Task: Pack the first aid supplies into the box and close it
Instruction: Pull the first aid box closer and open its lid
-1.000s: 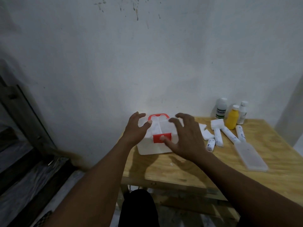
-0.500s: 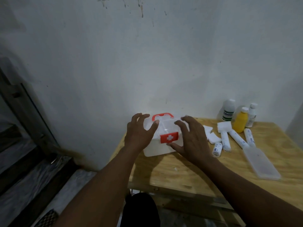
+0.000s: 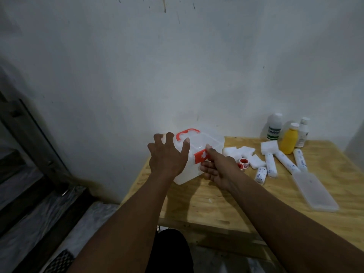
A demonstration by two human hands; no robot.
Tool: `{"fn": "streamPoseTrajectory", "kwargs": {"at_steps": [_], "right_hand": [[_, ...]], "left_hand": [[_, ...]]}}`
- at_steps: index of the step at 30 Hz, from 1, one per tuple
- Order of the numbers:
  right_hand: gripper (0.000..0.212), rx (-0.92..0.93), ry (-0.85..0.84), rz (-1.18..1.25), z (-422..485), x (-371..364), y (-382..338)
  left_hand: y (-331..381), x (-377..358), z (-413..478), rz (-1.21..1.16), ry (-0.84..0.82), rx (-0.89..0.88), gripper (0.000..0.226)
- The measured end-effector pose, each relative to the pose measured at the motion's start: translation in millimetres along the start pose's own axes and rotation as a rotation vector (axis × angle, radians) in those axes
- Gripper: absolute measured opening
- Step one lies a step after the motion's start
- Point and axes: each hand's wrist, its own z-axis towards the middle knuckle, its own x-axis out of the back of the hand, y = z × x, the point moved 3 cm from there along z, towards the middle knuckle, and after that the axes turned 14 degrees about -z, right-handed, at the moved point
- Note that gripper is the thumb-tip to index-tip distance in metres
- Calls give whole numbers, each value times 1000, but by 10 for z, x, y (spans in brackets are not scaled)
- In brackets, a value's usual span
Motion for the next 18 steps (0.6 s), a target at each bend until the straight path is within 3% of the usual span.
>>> {"fn": "streamPoseTrajectory", "kwargs": {"at_steps": [6,8,10,13,15,18], "right_hand": [[38,21,-10,100,-5,-5,-50],[31,51,64,83,-51,-21,-146],[29,140,162,-103,-75,-5,-197],[49,284,314,-336,-132,125,-184],[55,294,417,-355,-100,272,-181],[45,263,479,-281,-19,458,-282]], "left_hand": [[-53,-25,32,-69,-36,-12,69],[-78,-32,40,-143,-55,-12,71],[-119,-24,58,-246,-87,-14,75],[-234,9,86,-378,-172,-21,86],[-331,15,83,-403,-239,-13,100],[-387,31,66,-427,-253,-28,111]]}}
